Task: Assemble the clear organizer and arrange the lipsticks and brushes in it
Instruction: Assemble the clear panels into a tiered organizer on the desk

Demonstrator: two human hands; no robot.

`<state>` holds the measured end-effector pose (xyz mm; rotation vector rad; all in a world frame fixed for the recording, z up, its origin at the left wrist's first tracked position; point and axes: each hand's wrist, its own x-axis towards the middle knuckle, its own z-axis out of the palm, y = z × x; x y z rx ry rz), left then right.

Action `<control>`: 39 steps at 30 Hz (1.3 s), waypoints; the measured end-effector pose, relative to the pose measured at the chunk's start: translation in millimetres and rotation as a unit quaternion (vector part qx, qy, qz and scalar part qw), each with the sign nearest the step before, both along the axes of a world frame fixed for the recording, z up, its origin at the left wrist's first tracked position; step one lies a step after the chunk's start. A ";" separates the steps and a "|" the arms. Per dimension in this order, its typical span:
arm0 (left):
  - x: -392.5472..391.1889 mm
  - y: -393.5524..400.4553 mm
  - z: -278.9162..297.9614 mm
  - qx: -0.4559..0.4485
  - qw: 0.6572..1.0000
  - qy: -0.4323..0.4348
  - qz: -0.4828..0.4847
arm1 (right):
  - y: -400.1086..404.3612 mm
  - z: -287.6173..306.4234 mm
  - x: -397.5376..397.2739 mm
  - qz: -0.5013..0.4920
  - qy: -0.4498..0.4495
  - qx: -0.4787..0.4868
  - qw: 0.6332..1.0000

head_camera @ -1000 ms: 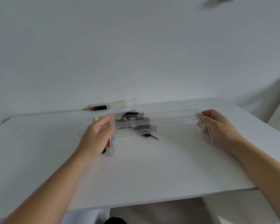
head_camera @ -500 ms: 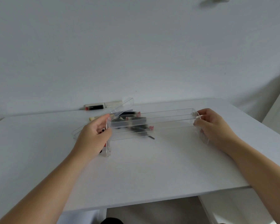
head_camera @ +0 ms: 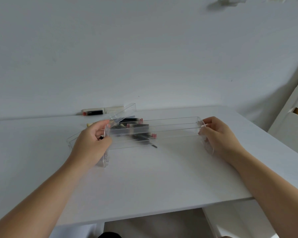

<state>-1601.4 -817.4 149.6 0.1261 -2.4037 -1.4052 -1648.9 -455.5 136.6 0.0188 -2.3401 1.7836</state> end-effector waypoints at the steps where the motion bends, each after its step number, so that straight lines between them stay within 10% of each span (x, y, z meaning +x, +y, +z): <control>1: 0.2 -0.2 0.2 0.000 1.000 0.001 -0.001 | 0.1 0.0 1.5 0.003 0.011 0.023 1.000; 39: 1.4 -0.8 -2.4 -0.096 0.995 0.029 -0.016 | 12.9 -9.2 2.9 0.011 -0.015 -0.042 0.999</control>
